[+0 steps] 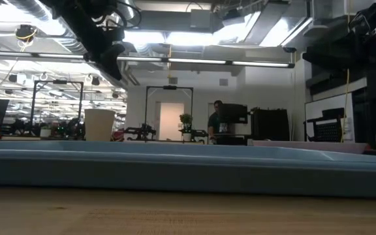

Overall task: Pick and place plate/cup/fork/spoon on tray
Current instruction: Put the brown cup on the blue tray

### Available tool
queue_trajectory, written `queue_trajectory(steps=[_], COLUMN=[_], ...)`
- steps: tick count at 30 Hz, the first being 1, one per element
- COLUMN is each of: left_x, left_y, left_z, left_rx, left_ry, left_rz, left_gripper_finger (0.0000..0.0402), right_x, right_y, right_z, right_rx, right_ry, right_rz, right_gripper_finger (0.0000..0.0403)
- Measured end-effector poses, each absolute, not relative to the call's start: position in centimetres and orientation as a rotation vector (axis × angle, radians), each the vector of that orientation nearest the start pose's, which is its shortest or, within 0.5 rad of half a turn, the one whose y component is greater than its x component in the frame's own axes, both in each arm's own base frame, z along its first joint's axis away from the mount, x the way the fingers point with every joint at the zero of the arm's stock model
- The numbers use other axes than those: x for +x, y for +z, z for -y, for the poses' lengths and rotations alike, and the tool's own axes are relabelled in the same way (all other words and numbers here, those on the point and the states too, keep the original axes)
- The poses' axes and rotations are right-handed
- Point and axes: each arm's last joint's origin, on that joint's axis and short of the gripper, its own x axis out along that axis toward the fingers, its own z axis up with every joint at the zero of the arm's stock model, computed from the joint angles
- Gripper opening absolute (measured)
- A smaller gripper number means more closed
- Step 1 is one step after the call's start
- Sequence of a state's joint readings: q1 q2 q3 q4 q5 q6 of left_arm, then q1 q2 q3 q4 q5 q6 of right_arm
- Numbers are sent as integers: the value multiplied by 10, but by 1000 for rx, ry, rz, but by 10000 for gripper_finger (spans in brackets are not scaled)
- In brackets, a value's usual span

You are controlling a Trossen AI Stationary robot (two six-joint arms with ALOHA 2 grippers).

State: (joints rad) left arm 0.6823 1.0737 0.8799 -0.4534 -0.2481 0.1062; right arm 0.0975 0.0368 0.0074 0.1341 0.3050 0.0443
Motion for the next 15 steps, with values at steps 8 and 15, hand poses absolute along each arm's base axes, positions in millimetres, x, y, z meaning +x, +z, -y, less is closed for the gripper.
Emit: queue_trajectory(steps=[8, 15], left_x=[170, 167], left_y=[286, 278], left_z=[-139, -129], left_rx=[-79, -161], left_ry=[857, 933], left_rz=[-734, -816], left_gripper_finger=[3, 48], right_x=[98, 98], right_y=[176, 176], right_z=[-1, -1], right_rx=[68, 71], right_ry=[-205, -204], right_rz=[106, 105], right_gripper_finger=[117, 117])
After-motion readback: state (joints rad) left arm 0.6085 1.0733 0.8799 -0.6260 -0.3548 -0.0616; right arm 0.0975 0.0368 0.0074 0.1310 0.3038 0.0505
